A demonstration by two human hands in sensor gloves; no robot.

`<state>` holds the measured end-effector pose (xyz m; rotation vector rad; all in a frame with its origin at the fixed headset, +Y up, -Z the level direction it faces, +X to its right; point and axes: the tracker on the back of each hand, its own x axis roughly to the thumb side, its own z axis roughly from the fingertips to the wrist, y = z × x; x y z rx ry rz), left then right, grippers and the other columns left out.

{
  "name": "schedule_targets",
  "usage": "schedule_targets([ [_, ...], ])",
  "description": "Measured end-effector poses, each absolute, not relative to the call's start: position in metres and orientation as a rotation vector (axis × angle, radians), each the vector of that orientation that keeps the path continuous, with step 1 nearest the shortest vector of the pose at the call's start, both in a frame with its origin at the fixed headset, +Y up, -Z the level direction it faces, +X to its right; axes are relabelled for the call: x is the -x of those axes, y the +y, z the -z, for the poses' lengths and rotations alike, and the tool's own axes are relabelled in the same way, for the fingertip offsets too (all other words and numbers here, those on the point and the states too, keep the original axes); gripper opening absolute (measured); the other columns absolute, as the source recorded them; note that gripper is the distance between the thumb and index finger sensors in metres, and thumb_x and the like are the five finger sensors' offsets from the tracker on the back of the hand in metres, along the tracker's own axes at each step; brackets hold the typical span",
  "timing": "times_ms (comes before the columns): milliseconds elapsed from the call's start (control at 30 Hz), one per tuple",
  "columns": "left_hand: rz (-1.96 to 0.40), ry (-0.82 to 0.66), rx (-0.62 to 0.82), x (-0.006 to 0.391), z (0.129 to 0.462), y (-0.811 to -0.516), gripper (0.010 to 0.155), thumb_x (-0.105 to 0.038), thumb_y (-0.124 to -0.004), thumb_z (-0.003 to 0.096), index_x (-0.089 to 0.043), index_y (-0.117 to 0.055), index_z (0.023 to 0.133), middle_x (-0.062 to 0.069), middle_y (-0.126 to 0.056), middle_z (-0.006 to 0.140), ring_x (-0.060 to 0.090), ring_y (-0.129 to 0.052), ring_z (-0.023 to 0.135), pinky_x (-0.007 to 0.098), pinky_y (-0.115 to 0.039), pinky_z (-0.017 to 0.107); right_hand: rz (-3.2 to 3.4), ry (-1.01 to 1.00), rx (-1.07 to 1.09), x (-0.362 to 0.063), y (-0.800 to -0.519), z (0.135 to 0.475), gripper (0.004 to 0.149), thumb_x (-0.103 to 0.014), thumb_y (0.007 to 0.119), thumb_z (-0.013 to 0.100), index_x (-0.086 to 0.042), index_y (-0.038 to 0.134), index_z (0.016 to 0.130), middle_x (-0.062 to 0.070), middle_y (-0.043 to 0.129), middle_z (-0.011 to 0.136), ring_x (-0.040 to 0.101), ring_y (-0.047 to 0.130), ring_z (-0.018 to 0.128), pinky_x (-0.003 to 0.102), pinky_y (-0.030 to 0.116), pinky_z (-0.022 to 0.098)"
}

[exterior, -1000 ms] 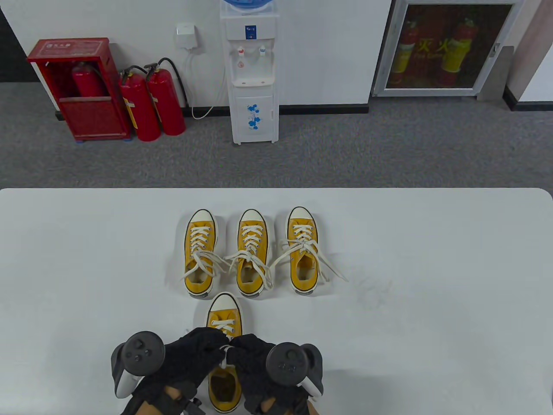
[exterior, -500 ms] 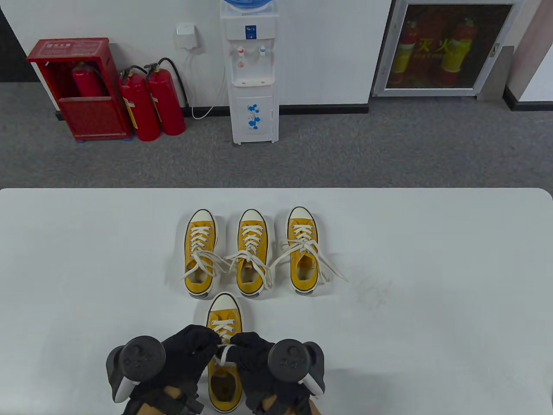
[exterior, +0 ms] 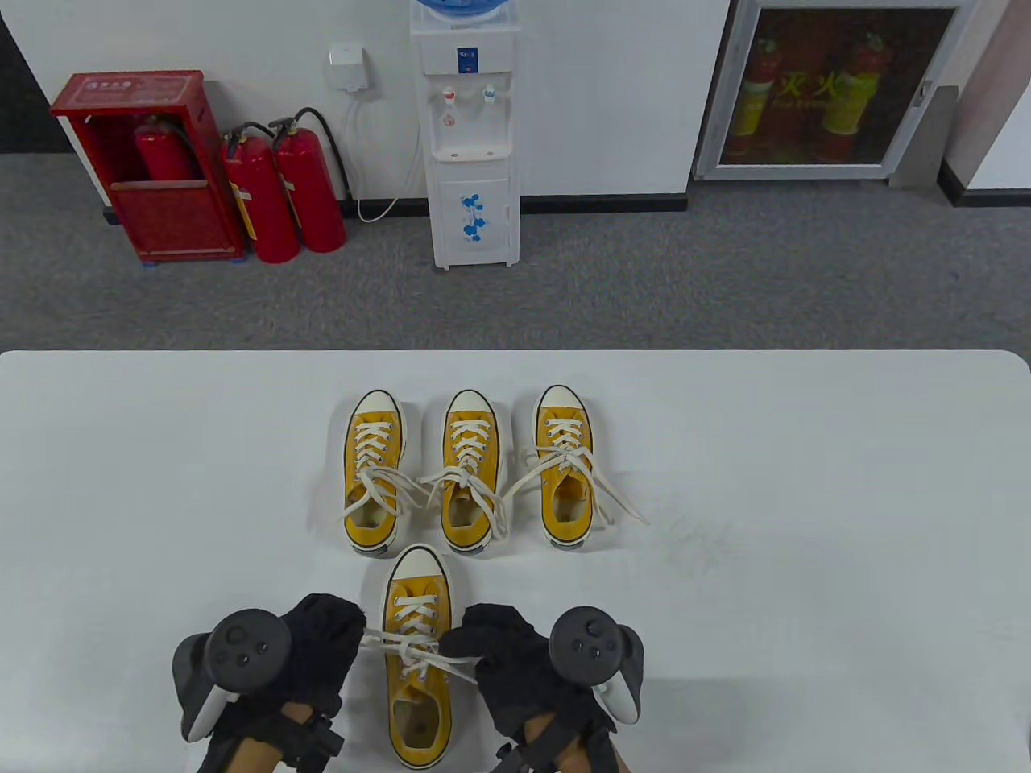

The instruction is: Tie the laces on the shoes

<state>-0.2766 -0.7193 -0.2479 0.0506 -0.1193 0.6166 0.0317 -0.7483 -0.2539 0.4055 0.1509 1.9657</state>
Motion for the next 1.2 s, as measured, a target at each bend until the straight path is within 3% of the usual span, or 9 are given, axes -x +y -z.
schedule_targets([
  [700, -0.546, 0.062, 0.18, 0.311, 0.262, -0.742, 0.037, -0.044, -0.079, 0.0488, -0.025, -0.089, 0.079, 0.01, -0.093, 0.09, 0.034, -0.102, 0.065, 0.062, -0.075, 0.059, -2.025, 0.274, -0.273, -0.065, -0.765, 0.274, 0.046, -0.013, 0.083, 0.041, -0.018, 0.09, 0.086, 0.007, 0.073, 0.096, 0.024, 0.092, 0.05, 0.061, 0.06, 0.064],
  [1033, -0.512, 0.035, 0.124, 0.305, 0.259, -0.735, 0.039, -0.042, -0.079, 0.0491, -0.024, -0.088, 0.082, 0.011, -0.091, 0.094, 0.035, -0.101, 0.069, 0.063, -0.074, 0.061, -2.041, 0.243, -0.29, -0.063, -0.763, 0.272, 0.044, -0.015, 0.082, 0.042, -0.017, 0.09, 0.086, 0.007, 0.074, 0.095, 0.024, 0.091, 0.056, 0.061, 0.06, 0.064],
  [1200, -0.464, 0.013, 0.05, 0.299, 0.254, -0.725, 0.047, -0.044, -0.079, 0.0489, -0.024, -0.084, 0.091, 0.012, -0.087, 0.098, 0.037, -0.098, 0.074, 0.064, -0.071, 0.063, -2.058, 0.179, -0.285, -0.063, -0.76, 0.27, 0.043, -0.018, 0.082, 0.043, -0.017, 0.09, 0.086, 0.007, 0.074, 0.096, 0.027, 0.089, 0.065, 0.064, 0.056, 0.066],
])
